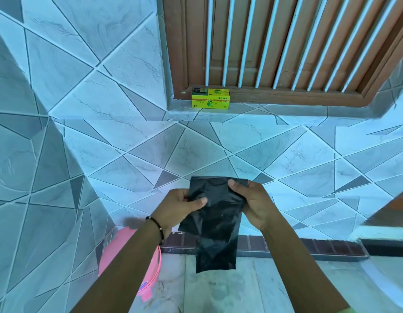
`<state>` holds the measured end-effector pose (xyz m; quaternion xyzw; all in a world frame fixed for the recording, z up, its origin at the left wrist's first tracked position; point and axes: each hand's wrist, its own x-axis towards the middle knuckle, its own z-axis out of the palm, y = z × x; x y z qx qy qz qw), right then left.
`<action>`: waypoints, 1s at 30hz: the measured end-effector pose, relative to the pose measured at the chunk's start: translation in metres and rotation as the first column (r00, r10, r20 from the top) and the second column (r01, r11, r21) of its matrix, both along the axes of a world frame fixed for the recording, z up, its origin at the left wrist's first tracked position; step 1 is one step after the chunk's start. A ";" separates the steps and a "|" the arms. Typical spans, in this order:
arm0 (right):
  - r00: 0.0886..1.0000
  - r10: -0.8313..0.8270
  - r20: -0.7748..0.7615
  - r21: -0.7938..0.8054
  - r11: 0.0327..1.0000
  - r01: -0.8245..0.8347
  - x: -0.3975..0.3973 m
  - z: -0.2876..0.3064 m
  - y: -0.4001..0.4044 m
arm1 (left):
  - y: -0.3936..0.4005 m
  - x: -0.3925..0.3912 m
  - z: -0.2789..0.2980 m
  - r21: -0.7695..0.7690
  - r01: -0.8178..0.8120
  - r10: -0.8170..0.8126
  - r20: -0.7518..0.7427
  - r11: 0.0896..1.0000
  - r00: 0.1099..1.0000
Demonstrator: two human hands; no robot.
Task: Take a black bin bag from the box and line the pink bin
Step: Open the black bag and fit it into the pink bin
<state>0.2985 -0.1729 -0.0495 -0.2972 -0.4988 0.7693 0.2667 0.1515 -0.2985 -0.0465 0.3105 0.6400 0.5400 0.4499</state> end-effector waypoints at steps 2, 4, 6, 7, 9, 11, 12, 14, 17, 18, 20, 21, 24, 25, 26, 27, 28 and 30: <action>1.000 0.027 -0.008 -0.027 0.999 -0.027 0.002 0.003 0.002 | -0.001 0.002 -0.003 0.012 -0.072 0.072 0.005 0.997 0.997; 0.987 0.130 0.092 0.028 0.991 -0.133 0.005 0.003 -0.002 | 0.001 0.003 -0.001 0.050 -0.161 0.158 0.055 0.986 0.986; 0.970 0.156 0.187 0.072 0.983 -0.172 0.006 0.000 -0.008 | 0.003 0.002 0.002 0.064 -0.214 0.209 0.078 0.975 0.975; 0.973 0.119 0.197 0.079 0.987 -0.136 0.005 -0.002 -0.010 | 0.003 0.002 0.003 0.052 -0.212 0.207 0.084 0.976 0.975; 0.984 0.036 0.174 0.052 0.998 -0.045 0.004 -0.005 -0.010 | 0.000 0.004 0.002 -0.006 -0.144 0.144 0.094 0.990 0.985; 0.991 -0.014 0.132 -0.016 1.000 0.016 0.003 -0.004 -0.008 | -0.006 0.008 0.001 -0.060 -0.057 0.064 0.117 0.997 0.991; 0.993 -0.037 0.112 -0.048 0.998 0.042 0.004 -0.004 -0.007 | -0.009 0.010 -0.001 -0.076 -0.038 0.048 0.129 0.996 0.991; 0.994 -0.078 0.082 -0.106 0.991 0.087 0.005 -0.004 -0.006 | -0.013 0.012 -0.003 -0.093 -0.037 0.049 0.136 0.995 0.989; 0.989 -0.126 0.072 -0.186 0.973 0.137 0.009 -0.004 -0.006 | -0.017 0.014 -0.005 -0.089 -0.047 0.062 0.164 0.995 0.985; 0.989 -0.134 0.065 -0.207 0.968 0.145 0.011 -0.004 -0.006 | -0.018 0.015 -0.006 -0.089 -0.050 0.065 0.166 0.995 0.984; 0.990 -0.126 0.066 -0.208 0.969 0.137 0.014 -0.002 -0.003 | -0.019 0.017 -0.007 -0.080 -0.060 0.072 0.160 0.995 0.984; 0.989 -0.099 0.108 -0.173 0.978 0.116 0.015 0.000 -0.004 | -0.019 0.019 -0.008 -0.067 -0.077 0.086 0.153 0.995 0.985; 0.849 -0.079 0.522 0.170 0.985 -0.013 0.013 0.004 -0.009 | -0.018 0.021 -0.009 -0.030 -0.150 0.153 0.119 0.988 0.981; 0.751 -0.137 0.646 0.309 0.946 -0.093 0.013 0.004 -0.011 | -0.017 0.022 -0.009 -0.019 -0.169 0.170 0.106 0.985 0.980; 0.666 -0.214 0.715 0.427 0.887 -0.174 0.012 0.004 -0.015 | -0.017 0.023 -0.008 -0.010 -0.183 0.183 0.094 0.983 0.978; 0.635 -0.273 0.723 0.515 0.826 -0.231 0.012 0.006 -0.022 | -0.017 0.025 -0.007 -0.001 -0.195 0.194 0.087 0.981 0.977; 0.662 -0.306 0.684 0.585 0.772 -0.248 0.012 0.009 -0.030 | -0.016 0.027 -0.007 0.009 -0.205 0.204 0.084 0.979 0.975; 0.777 -0.303 0.551 0.686 0.695 -0.215 0.011 0.015 -0.044 | -0.015 0.029 -0.007 0.024 -0.225 0.223 0.070 0.974 0.972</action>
